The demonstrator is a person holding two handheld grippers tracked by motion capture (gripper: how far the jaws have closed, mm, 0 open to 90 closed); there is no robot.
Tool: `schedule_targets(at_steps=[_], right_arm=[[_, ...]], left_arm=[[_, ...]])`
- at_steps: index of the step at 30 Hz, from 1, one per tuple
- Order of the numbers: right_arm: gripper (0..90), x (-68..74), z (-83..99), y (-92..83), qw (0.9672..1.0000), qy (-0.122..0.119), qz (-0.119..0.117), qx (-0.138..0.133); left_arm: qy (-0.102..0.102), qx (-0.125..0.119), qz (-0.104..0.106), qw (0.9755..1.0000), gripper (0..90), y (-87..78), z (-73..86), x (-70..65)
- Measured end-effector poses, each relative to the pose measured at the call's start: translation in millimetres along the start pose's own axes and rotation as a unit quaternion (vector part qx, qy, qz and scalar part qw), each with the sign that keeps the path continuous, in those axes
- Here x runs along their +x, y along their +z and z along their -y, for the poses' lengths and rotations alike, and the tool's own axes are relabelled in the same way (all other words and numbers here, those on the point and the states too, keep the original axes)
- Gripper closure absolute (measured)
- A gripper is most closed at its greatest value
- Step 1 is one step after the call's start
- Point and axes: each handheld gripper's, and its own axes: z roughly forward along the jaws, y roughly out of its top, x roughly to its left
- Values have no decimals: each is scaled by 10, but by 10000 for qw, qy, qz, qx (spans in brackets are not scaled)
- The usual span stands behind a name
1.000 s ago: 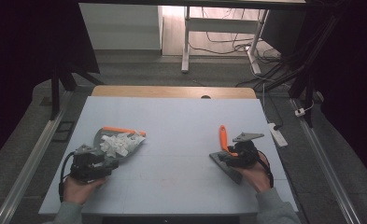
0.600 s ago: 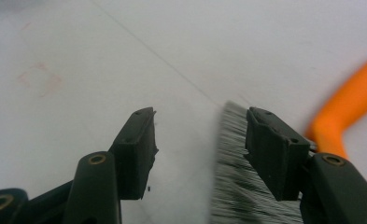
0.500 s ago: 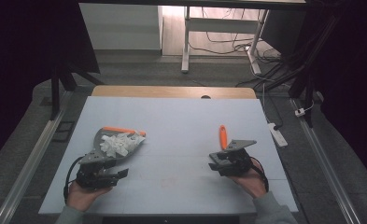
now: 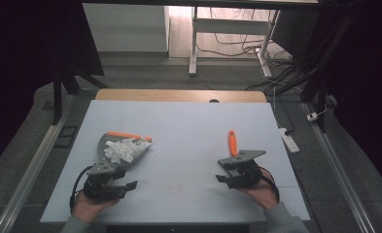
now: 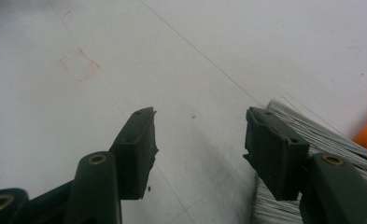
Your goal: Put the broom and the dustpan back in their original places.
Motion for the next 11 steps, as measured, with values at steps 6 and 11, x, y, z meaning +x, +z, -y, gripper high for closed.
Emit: schedule_targets(at_steps=[6,11], right_arm=[[432,-12,2,-31,10000,-10,-5,-64],[432,-18,2,-42,10000,-23,7,-91]], left_arm=[[4,37,2,10000,333,13,3,2],[-21,14,22,10000,332,9,3,6]])
